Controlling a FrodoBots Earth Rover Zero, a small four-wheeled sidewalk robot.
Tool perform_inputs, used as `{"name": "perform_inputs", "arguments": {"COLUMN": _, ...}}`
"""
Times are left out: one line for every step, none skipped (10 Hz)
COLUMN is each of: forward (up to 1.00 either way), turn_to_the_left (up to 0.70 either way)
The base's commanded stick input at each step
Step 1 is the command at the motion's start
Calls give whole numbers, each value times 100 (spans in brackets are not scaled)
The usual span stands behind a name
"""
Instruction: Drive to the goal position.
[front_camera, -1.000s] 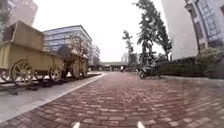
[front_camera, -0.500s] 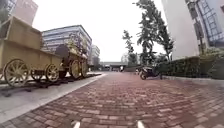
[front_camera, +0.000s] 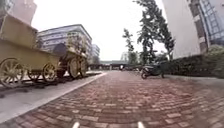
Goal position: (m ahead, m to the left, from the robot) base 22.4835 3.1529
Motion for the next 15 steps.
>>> {"name": "perform_inputs", "arguments": {"forward": 45, "turn_to_the_left": 0}}
{"name": "perform_inputs", "arguments": {"forward": 45, "turn_to_the_left": 0}}
{"name": "perform_inputs", "arguments": {"forward": 45, "turn_to_the_left": 0}}
{"name": "perform_inputs", "arguments": {"forward": 45, "turn_to_the_left": 0}}
{"name": "perform_inputs", "arguments": {"forward": 45, "turn_to_the_left": 0}}
{"name": "perform_inputs", "arguments": {"forward": 45, "turn_to_the_left": 0}}
{"name": "perform_inputs", "arguments": {"forward": 45, "turn_to_the_left": 0}}
{"name": "perform_inputs", "arguments": {"forward": 45, "turn_to_the_left": 0}}
{"name": "perform_inputs", "arguments": {"forward": 45, "turn_to_the_left": 0}}
{"name": "perform_inputs", "arguments": {"forward": 45, "turn_to_the_left": 0}}
{"name": "perform_inputs", "arguments": {"forward": 45, "turn_to_the_left": 0}}
{"name": "perform_inputs", "arguments": {"forward": 45, "turn_to_the_left": 0}}
{"name": "perform_inputs", "arguments": {"forward": 45, "turn_to_the_left": 0}}
{"name": "perform_inputs", "arguments": {"forward": 45, "turn_to_the_left": 0}}
{"name": "perform_inputs", "arguments": {"forward": 45, "turn_to_the_left": 0}}
